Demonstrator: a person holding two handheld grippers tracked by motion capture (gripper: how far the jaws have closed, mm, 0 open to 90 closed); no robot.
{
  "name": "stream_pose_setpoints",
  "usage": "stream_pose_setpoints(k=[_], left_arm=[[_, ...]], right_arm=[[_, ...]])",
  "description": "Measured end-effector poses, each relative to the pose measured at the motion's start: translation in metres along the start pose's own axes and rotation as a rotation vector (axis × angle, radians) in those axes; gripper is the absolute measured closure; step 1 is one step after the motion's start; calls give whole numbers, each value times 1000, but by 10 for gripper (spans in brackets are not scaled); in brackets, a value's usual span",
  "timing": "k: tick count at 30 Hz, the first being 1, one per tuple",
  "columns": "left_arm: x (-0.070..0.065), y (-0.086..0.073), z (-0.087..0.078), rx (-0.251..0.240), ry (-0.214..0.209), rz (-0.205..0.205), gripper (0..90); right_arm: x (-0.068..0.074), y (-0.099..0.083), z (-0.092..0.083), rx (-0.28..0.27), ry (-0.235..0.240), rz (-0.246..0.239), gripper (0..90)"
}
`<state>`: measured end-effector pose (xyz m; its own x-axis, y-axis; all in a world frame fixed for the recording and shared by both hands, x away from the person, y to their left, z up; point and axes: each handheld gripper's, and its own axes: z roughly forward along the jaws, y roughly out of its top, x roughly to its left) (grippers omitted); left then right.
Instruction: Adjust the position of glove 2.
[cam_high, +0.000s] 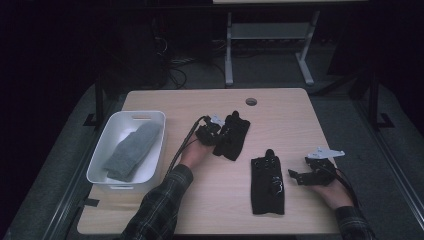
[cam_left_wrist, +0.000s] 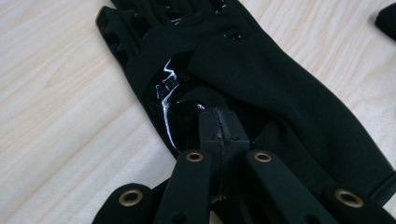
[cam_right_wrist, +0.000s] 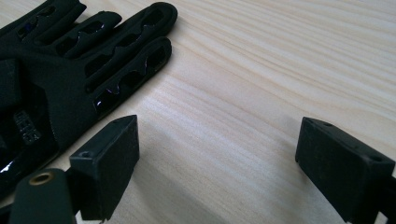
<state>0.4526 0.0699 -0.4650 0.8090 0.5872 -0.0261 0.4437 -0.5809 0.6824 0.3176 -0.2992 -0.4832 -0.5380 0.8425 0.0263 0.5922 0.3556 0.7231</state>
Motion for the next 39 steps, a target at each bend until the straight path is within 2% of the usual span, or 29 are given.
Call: stream_pose_setpoints(k=[1, 6, 9, 12, 14, 18, 22, 24, 25, 35, 39], left_arm=[[-1, -1, -1, 1, -7, -8, 896], [-8, -8, -8, 11, -23, 7, 896], [-15, -13, -14, 18, -41, 7, 896], [-24, -20, -21, 27, -78, 0, 897], [-26, -21, -22, 28, -81, 0, 897], [-39, -30, -32, 49, -116, 29, 897], [-47, -37, -37, 44, -139, 27, 897], [-52, -40, -42, 60, -145, 52, 897], [-55, -41, -43, 61, -151, 48, 897], [-75, -56, -62, 109, -177, 121, 897], [-81, -62, -68, 119, -198, 133, 897]], right_arm=[[0, 0, 0, 0, 0, 0, 132], [0, 0, 0, 1, 0, 0, 132], [0, 0, 0, 2, 1, 1, 132], [0, 0, 0, 2, 1, -1, 132], [0, 0, 0, 2, 2, -2, 132], [0, 0, 0, 2, 2, -1, 132], [0, 0, 0, 2, 2, -2, 132], [0, 0, 0, 2, 2, -2, 132], [0, 0, 0, 2, 2, -2, 132], [1, 1, 1, 2, 2, 2, 133], [1, 1, 1, 0, 1, 1, 133]])
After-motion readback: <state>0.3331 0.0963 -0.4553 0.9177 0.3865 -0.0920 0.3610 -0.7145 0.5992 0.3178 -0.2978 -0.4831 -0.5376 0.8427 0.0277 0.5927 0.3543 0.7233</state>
